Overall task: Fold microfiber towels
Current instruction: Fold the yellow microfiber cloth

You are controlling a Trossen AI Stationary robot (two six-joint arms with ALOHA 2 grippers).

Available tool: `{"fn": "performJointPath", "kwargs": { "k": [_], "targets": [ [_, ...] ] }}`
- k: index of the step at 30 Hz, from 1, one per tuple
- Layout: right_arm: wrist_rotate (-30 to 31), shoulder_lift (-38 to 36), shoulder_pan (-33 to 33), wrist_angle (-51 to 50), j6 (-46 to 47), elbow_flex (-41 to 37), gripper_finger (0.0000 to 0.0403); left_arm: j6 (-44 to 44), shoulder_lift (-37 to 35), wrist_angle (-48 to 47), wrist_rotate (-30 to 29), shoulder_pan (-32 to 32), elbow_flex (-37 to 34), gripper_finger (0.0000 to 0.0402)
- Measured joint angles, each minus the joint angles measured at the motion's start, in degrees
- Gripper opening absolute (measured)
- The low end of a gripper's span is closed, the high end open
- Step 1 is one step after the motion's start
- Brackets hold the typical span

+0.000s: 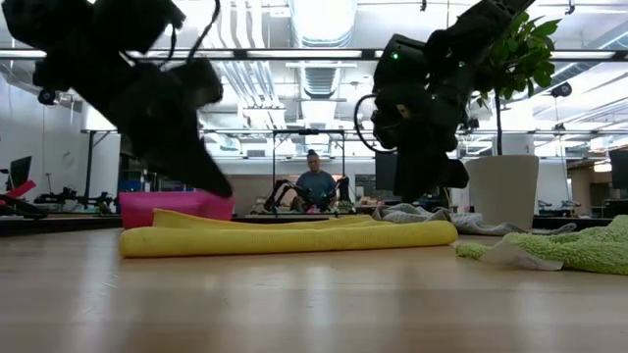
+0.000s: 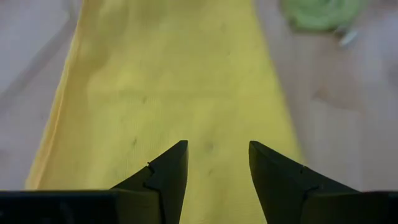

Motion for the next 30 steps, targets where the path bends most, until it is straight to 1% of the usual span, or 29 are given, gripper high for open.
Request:
{"fn": "performJointPath", "kwargs": {
  "k": [3, 6, 11, 15, 18, 20, 24, 30],
  "targets": [
    [0.2, 0.3, -1.1, -0.3, 1.6, 0.2, 0.0116, -1.5, 2.9, -0.2, -0.1, 0.0, 0.0, 0.0154],
    [0.3, 0.6, -1.6, 0.1, 2.6, 0.2, 0.0144, -3.0, 5.0, -2.6, 0.0, 0.0, 0.0, 0.0154],
    [1.9, 3.3, -1.8, 0.8, 3.3, 0.2, 0.0193, -5.9, 5.9, -7.2, -0.4, 0.0, 0.2, 0.0154],
    [1.9, 6.8, -1.8, 5.7, 3.3, 0.1, 0.0216, -5.9, 5.8, -8.1, -0.4, 0.0, 0.2, 0.0154],
    [1.8, 8.0, -1.8, 10.8, 3.8, 0.4, 0.022, -5.9, 5.4, -8.7, -0.3, 0.1, 0.1, 0.0154],
    [1.8, 8.8, -1.8, 11.8, 3.9, 0.9, 0.022, -5.9, 4.9, -9.4, 0.0, 0.0, 0.1, 0.0154],
    [1.7, 10.0, -1.8, 12.2, 3.4, 1.5, 0.0215, -6.8, 3.7, -10.8, 1.9, 0.1, 0.0, 0.0154],
    [1.5, 9.7, -1.8, 9.0, 2.7, 1.2, 0.0206, -11.2, 0.7, -17.9, 2.7, 0.0, 0.0, 0.0154]
  ]
}}
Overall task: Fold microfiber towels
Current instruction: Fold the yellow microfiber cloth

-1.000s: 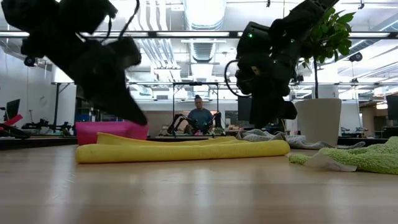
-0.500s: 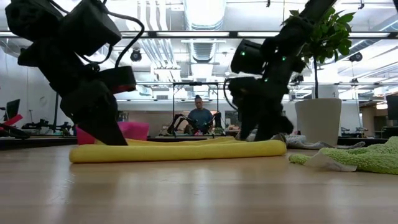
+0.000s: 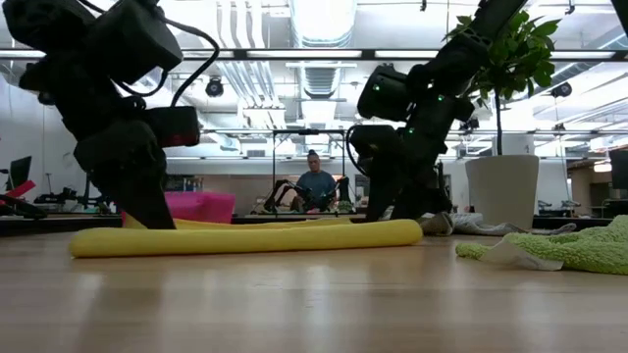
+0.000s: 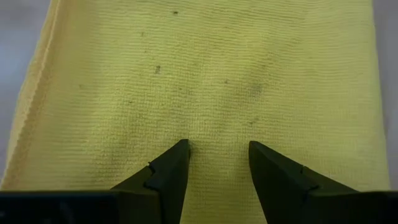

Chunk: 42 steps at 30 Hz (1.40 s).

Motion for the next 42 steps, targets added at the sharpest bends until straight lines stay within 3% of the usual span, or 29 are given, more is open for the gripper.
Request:
{"fn": "performJointPath", "kwargs": {
  "k": [18, 23, 29, 32, 38, 42],
  "targets": [
    [0.0, 3.0, 2.9, 15.2, -1.7, -0.2, 0.0198, -0.5, -1.6, -2.0, 0.1, 0.0, -0.2, 0.0154],
    [0.0, 3.0, 2.9, 15.4, -2.2, -0.2, 0.0146, -0.6, -1.6, -1.8, 0.0, 0.0, -0.2, 0.0154],
    [0.0, 2.9, 2.9, 15.2, -3.4, -0.2, 0.0028, -0.6, -2.0, -2.1, 0.0, 0.0, 0.1, 0.0154],
    [-0.5, 1.9, 2.4, 14.5, -4.1, -0.2, 0.0015, -0.3, -3.4, -3.1, 0.0, 0.0, 0.6, 0.0154],
    [-1.0, 0.1, 0.5, 1.1, -9.1, 4.2, 0.0009, -0.3, -9.5, -10.7, -0.1, 0.0, 1.7, 0.0154],
    [2.3, 0.0, 0.0, -10.9, -14.2, 9.8, 0.0009, -0.2, -12.1, -12.8, -1.6, -0.2, 0.9, 0.0154]
  ]
}}
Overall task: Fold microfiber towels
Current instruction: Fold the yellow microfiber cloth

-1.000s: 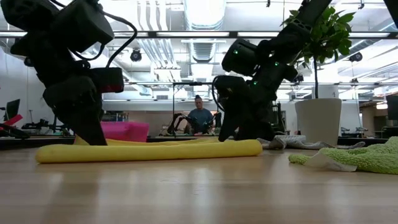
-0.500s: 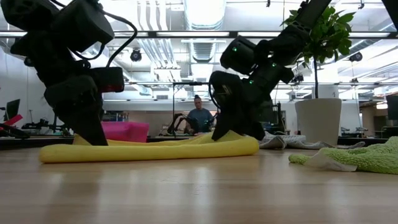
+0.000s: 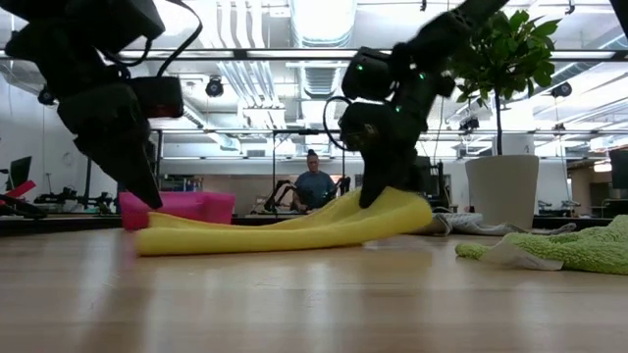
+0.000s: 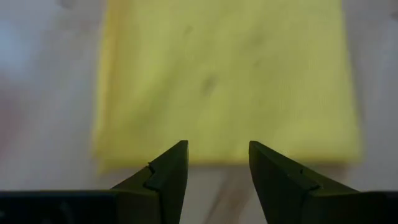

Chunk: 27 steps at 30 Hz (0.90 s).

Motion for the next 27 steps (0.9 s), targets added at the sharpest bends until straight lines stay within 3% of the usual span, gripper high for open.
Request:
{"fn": "performJointPath", "kwargs": {
  "k": [5, 10, 21, 27],
  "targets": [
    [9.7, 0.0, -0.2, -15.1, -5.4, 8.5, 0.0009, -0.1, 1.0, 1.7, -1.4, -0.2, -1.4, 0.0154],
    [15.5, 0.0, -0.1, -24.3, -6.6, 15.1, 0.0009, 0.2, 4.1, 11.1, -1.4, -0.2, -4.1, 0.0154],
    [15.2, 0.3, 1.7, -23.0, -2.7, 16.9, 0.0009, 4.8, 17.3, 30.3, -7.0, -0.1, -4.4, 0.0154],
    [10.5, 2.3, 4.2, -17.8, -0.6, 16.9, 0.0009, 5.8, 21.5, 36.3, -10.0, -0.2, -4.3, 0.0154]
  ]
}}
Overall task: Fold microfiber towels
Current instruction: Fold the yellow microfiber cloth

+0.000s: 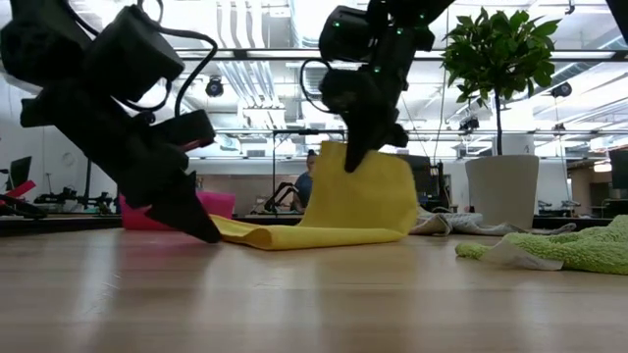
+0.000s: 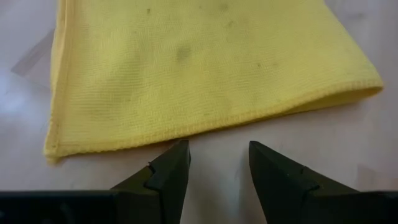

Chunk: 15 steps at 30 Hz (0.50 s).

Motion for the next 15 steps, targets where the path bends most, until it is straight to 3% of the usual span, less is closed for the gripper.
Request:
{"fn": "performJointPath", "kwargs": {
  "k": [15],
  "targets": [
    [-1.3, 6.3, 3.8, 13.0, 3.9, 1.0, 0.0009, -0.1, 0.0, 0.6, -0.6, 0.0, -0.1, 0.0154]
  ]
}}
